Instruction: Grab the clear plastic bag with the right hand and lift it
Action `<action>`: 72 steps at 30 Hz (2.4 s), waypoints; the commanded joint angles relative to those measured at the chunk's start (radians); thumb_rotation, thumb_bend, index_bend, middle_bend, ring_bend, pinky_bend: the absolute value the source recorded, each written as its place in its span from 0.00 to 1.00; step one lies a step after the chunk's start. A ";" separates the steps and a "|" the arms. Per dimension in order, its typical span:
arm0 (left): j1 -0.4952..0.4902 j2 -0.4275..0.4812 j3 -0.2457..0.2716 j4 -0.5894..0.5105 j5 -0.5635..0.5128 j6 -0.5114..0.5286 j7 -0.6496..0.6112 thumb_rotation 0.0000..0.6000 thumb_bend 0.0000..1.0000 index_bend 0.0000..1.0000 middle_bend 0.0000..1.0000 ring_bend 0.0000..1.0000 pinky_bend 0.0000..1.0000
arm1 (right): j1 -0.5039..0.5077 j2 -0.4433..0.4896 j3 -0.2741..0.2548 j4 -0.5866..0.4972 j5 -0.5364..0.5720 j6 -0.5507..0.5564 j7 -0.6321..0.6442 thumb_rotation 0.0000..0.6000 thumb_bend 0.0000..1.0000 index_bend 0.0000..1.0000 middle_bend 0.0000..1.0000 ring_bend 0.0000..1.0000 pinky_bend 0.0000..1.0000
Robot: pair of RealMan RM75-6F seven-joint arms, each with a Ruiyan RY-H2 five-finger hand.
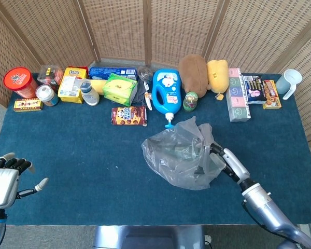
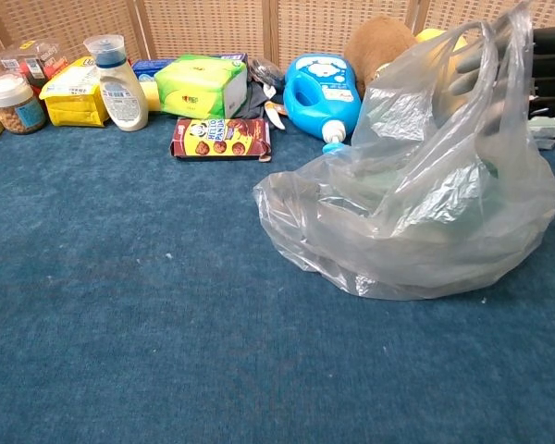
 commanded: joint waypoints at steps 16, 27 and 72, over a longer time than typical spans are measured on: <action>-0.008 -0.009 -0.004 0.030 -0.018 -0.010 -0.026 0.00 0.17 0.54 0.50 0.41 0.20 | 0.079 0.006 0.072 -0.098 0.058 -0.089 0.263 0.01 0.38 0.24 0.24 0.22 0.26; -0.011 -0.009 -0.005 0.040 -0.020 -0.009 -0.037 0.00 0.17 0.54 0.50 0.41 0.20 | 0.103 -0.020 0.100 -0.125 0.081 -0.142 0.526 0.00 0.38 0.27 0.30 0.29 0.32; -0.014 -0.010 0.007 0.037 -0.031 -0.022 -0.038 0.00 0.17 0.54 0.50 0.41 0.20 | 0.110 -0.081 0.412 -0.171 0.427 -0.264 0.723 0.40 0.42 0.40 0.47 0.56 0.70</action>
